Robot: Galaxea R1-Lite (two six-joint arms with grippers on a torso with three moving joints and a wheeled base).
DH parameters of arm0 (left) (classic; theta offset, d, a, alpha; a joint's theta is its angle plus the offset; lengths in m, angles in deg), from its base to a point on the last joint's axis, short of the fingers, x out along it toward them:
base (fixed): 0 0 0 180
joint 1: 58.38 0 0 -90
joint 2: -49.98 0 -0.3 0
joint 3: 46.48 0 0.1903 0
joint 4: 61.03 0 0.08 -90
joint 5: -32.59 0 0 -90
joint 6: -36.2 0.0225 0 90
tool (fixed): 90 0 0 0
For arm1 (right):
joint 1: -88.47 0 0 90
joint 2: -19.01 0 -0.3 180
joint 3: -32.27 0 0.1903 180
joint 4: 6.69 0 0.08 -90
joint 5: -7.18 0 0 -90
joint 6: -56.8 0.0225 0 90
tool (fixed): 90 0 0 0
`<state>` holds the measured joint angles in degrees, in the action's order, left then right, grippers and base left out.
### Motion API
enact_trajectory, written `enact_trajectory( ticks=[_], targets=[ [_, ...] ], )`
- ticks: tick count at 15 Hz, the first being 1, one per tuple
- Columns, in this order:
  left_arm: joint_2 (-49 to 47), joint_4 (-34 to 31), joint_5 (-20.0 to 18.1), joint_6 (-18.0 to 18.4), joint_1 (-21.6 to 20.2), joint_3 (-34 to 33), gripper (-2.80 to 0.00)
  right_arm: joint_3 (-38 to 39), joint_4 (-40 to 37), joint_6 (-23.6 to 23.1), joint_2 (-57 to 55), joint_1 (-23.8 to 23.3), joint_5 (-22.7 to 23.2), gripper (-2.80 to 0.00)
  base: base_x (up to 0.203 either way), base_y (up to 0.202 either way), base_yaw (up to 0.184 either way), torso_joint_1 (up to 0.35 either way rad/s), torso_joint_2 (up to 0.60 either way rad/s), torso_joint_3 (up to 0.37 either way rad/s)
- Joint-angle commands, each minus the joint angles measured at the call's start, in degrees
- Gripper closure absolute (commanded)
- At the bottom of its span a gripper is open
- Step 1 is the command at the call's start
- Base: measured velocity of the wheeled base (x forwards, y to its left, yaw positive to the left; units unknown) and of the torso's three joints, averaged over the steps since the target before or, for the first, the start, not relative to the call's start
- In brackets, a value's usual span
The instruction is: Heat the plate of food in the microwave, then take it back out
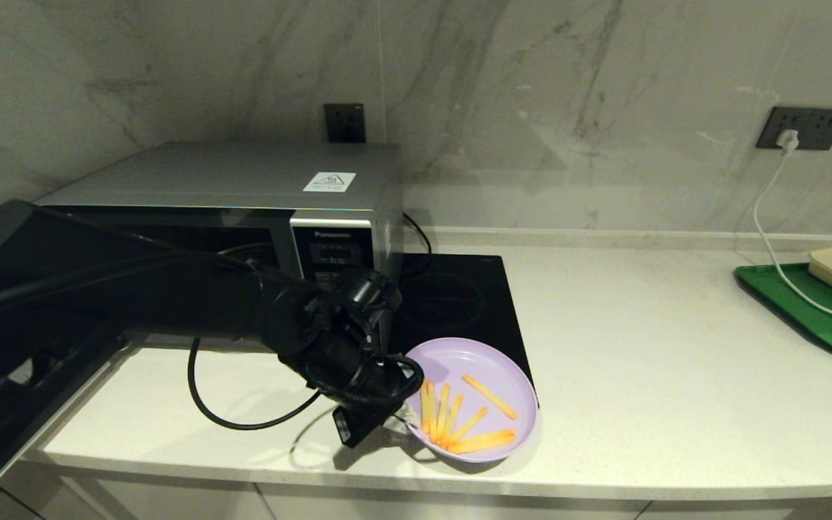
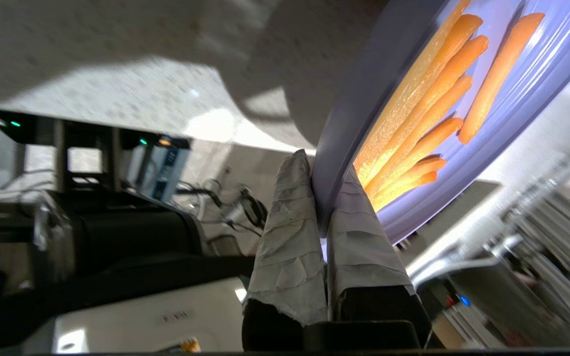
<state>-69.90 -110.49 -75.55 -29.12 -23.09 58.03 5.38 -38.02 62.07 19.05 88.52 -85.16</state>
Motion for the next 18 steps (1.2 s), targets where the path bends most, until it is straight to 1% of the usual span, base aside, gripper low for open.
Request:
enact_trajectory(
  ticks=[1, 5, 8, 12, 16, 17, 18],
  targets=[
    [-0.7, -1.8, 2.1, 0.9, 1.4, 0.6, 0.00, 0.0, 0.0, 0.0, 0.0, 0.0, 0.0, 0.00, 0.000, 0.000, 0.000, 0.000, 0.00, 0.000],
    [-2.7, -2.1, 3.0, 1.1, 1.5, 1.5, 0.00, 0.0, 0.0, 0.0, 0.0, 0.0, 0.0, 0.00, 0.000, 0.000, 0.000, 0.000, 0.00, 0.000],
    [-4.4, -2.4, 3.0, 0.9, 1.2, 4.6, 0.00, 0.0, 0.0, 0.0, 0.0, 0.0, 0.0, 0.00, 0.000, 0.000, 0.000, 0.000, 0.00, 0.000],
    [-6.7, -5.3, 3.1, 1.0, 0.9, 9.3, 0.00, 0.0, 0.0, 0.0, 0.0, 0.0, 0.0, 0.00, 0.000, 0.000, 0.000, 0.000, 0.00, 0.000],
    [-6.7, -7.5, 3.1, 1.3, 1.0, 10.0, 0.00, 0.0, 0.0, 0.0, 0.0, 0.0, 0.0, 0.00, 0.000, 0.000, 0.000, 0.000, 0.00, 0.000],
    [-6.8, -7.5, 3.1, 1.3, 1.0, 10.0, -2.80, 0.0, 0.0, 0.0, 0.0, 0.0, 0.0, 0.00, 0.000, 0.000, 0.000, 0.000, 0.00, 0.000],
    [-7.0, -7.5, 3.2, 1.2, 1.0, 10.1, -2.80, 0.0, 0.0, 0.0, 0.0, 0.0, 0.0, 0.00, 0.000, 0.000, 0.000, 0.000, 0.00, 0.000]
  ],
)
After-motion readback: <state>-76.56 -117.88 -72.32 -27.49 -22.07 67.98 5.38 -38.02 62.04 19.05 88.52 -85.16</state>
